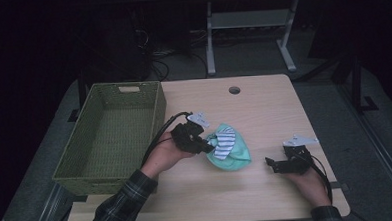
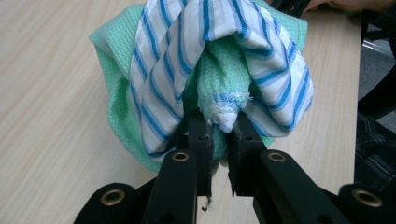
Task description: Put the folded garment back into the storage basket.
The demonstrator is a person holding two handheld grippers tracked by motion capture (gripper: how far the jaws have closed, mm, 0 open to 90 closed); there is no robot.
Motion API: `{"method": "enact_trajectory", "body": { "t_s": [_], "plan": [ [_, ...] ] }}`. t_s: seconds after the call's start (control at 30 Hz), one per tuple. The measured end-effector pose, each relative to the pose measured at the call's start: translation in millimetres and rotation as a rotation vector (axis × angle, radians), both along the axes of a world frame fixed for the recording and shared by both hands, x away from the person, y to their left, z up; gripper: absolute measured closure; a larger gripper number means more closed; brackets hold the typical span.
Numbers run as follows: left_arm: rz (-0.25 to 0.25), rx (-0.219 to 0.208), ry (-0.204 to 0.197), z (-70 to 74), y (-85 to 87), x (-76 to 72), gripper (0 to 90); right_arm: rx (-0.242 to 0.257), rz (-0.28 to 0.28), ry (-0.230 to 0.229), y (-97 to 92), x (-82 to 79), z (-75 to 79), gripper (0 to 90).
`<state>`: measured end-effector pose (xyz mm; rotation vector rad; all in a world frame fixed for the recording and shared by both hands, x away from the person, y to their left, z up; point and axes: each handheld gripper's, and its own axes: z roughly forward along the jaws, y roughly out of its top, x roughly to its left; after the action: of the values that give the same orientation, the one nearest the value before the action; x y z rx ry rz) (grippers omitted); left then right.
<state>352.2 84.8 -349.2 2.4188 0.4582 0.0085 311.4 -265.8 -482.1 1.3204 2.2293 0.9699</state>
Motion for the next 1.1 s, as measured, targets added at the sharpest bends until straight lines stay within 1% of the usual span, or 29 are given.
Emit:
{"method": "enact_trajectory", "body": {
  "t_s": [0.07, 0.23, 0.3, 0.33, 0.47, 0.53, 0.57, 0.87, 0.93, 0.97, 1.1],
  "plan": [
    [-0.001, 0.002, -0.008, 5.5, 3.8, 0.9, 81.1, 0.000, 0.000, 0.000, 0.0, 0.0, 0.0, 12.7],
    [0.010, -0.017, -0.019, 15.1, 12.6, 1.9, 81.1, 0.000, 0.000, 0.000, 0.0, 0.0, 0.0, 12.7],
    [0.013, -0.012, -0.026, 19.1, 16.4, 2.1, 81.1, 0.000, 0.000, 0.000, 0.0, 0.0, 0.0, 12.7],
    [0.017, -0.018, -0.028, 20.1, 17.6, 2.2, 81.0, 0.000, -0.001, 0.001, 0.1, 0.0, 0.0, 12.7],
    [0.030, -0.018, -0.038, 28.2, 26.7, 3.0, 81.0, 0.001, 0.000, 0.000, 0.1, 0.0, 0.0, 12.7],
    [0.038, -0.022, -0.043, 31.0, 31.0, 3.8, 81.0, 0.001, -0.001, 0.000, 0.1, 0.0, 0.0, 12.7],
    [0.038, -0.017, -0.045, 32.6, 33.3, 4.4, 81.0, 0.000, 0.000, 0.000, 0.0, 0.0, 0.0, 12.7],
    [0.082, -0.018, -0.068, 43.9, 51.2, 7.4, 81.0, 0.000, 0.000, 0.000, 0.0, 0.0, 0.0, 12.7],
    [0.087, -0.010, -0.073, 46.1, 56.1, 8.3, 81.0, 0.000, 0.000, 0.000, 0.0, 0.0, 0.0, 12.7],
    [0.098, -0.012, -0.072, 46.8, 58.1, 8.2, 81.0, 0.000, 0.000, 0.000, 0.0, 0.0, 0.0, 12.7],
    [0.115, -0.004, -0.085, 50.4, 68.3, 9.1, 81.0, 0.001, 0.000, 0.000, 0.1, 0.0, 0.0, 12.7]
  ]
}}
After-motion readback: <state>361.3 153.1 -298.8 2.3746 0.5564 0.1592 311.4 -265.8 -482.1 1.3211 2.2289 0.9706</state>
